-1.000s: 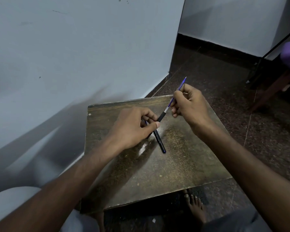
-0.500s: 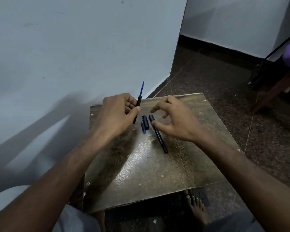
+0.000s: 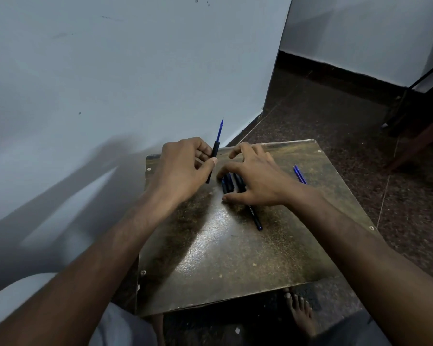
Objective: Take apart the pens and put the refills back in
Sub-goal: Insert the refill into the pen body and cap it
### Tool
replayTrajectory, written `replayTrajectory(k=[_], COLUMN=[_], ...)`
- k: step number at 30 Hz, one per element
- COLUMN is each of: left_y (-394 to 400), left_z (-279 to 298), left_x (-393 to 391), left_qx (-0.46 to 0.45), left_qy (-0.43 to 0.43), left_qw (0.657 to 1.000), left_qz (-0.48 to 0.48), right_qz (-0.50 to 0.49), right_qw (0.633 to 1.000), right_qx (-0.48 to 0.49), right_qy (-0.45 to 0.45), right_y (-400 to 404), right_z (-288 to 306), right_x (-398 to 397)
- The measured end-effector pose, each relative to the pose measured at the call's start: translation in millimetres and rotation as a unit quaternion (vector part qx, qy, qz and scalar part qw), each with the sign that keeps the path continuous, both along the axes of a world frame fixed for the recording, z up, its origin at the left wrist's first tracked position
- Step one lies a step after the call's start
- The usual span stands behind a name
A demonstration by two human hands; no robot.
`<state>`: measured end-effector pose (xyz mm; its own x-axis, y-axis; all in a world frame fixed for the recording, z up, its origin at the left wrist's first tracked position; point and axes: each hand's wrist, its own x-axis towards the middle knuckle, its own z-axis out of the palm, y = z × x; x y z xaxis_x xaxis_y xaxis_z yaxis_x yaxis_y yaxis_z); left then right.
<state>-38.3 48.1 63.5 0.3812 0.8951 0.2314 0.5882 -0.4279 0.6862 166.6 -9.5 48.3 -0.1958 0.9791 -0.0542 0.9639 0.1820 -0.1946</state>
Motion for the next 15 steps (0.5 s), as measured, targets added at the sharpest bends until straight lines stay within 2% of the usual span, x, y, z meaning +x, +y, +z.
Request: replayTrajectory(k=[11, 13, 15], left_y=[2.3, 3.0, 3.3], left_z=[2.9, 3.4, 4.2], left_x=[-1.6, -1.4, -1.9], left_qx=[-0.002, 0.001, 0.004], left_qy=[0.000, -0.002, -0.003], left_qw=[1.000, 1.000, 1.000], left_qz=[0.005, 0.008, 0.010], right_qz=[-0.004, -0.001, -0.006], right_qw=[1.000, 0.999, 0.994], right_qx=[-0.002, -0.003, 0.005], right_qy=[0.014, 0.041, 0.107], right_y=[1.8, 0.4, -1.5], right_z=[-0.6, 1.3, 5.7], right_x=[-0.5, -3.2, -4.6])
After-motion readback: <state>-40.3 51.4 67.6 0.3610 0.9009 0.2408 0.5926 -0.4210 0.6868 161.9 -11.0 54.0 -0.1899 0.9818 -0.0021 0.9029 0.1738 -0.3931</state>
